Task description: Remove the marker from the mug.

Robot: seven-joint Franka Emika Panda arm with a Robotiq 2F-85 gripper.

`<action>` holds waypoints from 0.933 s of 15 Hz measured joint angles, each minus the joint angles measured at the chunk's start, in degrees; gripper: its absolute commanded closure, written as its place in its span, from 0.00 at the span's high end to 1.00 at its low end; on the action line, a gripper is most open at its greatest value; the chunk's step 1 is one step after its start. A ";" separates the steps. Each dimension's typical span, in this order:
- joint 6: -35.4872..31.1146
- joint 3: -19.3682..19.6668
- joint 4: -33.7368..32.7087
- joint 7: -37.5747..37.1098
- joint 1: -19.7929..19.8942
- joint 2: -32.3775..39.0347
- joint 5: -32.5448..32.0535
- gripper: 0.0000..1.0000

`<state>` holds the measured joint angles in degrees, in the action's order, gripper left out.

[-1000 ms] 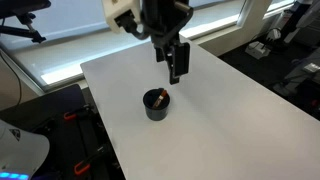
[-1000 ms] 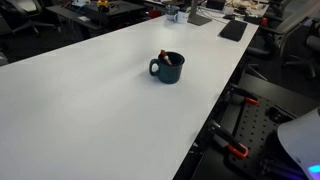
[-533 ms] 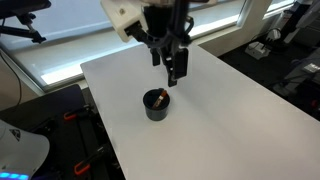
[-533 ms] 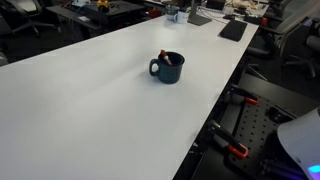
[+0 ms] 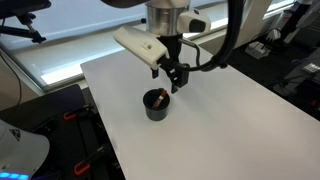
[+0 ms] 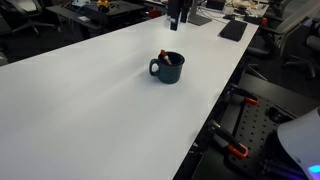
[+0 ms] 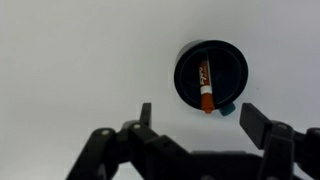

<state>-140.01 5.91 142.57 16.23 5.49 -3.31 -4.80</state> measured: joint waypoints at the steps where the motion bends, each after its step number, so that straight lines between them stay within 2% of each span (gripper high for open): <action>1: -1.33 -0.04 0.00 1.04 -0.05 0.91 0.00 0.58; 3: -3.38 -0.13 0.00 2.72 -0.06 2.50 0.03 0.51; 6: -4.81 -0.32 0.00 4.07 -0.06 4.33 0.10 0.59; 8: -5.24 -0.57 0.00 4.99 -0.07 5.21 0.32 0.60; 10: -5.59 -0.90 0.00 5.62 -0.07 5.85 0.53 0.53; 14: -6.00 -1.61 0.00 7.39 -0.12 6.94 1.12 0.49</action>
<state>-146.01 4.30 142.57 23.62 5.38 3.62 -3.68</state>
